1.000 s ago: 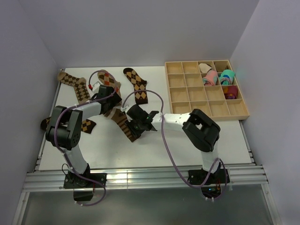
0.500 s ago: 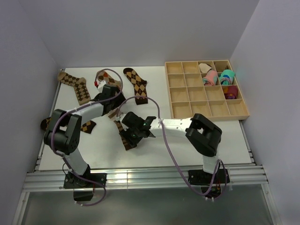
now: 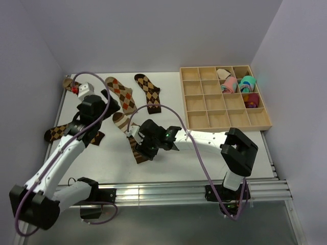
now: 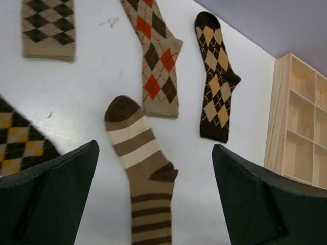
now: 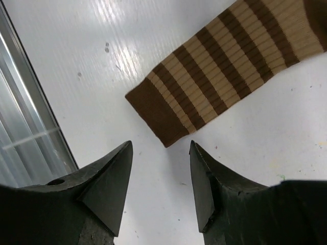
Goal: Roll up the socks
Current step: Adjust the sock at the center of the board.
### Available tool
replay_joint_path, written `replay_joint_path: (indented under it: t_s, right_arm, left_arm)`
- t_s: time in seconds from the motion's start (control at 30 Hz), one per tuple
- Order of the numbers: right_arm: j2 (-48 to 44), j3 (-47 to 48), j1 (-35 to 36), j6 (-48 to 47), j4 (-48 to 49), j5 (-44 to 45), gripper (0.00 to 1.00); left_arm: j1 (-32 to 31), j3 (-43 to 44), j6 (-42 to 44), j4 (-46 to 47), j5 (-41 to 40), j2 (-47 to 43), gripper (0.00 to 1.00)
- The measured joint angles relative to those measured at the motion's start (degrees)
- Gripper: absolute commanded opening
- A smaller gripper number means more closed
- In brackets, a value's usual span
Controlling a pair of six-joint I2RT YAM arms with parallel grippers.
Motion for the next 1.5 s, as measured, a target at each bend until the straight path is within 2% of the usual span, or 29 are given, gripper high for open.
replay_joint_path:
  t_s: [0.2,0.43,0.83,1.07,1.2,1.37,1.5]
  right_arm:
    - [1.88,0.02,0.5,-3.98,-1.68,-0.22,0.54]
    - [7.28,4.39,1.09,-5.03,-1.68,-0.52,0.53]
    - [17.59,10.8,-2.14,-4.94,1.36,1.49,0.52]
    - [20.37,14.49,-5.44,-4.28,2.21,1.99,0.53]
    - [19.19,13.27,-7.04,-4.31,2.51,2.51,0.54]
    - [9.57,3.93,-7.17,-4.33,2.67,1.46,0.55]
    - [3.78,0.2,-6.62,-4.59,3.63,1.11,0.55]
  left_arm:
    - [0.35,-4.9,2.43,-7.23,-1.27,-12.9,0.99]
    - [0.35,-9.99,4.42,-9.07,-2.73,-22.67,1.0]
    - [1.01,-10.16,5.9,-9.38,-2.73,-20.87,0.99]
    - [2.47,-10.25,6.25,-9.35,-1.25,-20.85,1.0]
    - [2.93,-10.25,6.6,-9.35,-0.39,-20.55,0.99]
    - [3.02,-10.25,7.1,-9.31,1.07,-20.28,1.0]
    - [3.04,-10.25,7.65,-9.33,1.99,-19.93,0.99]
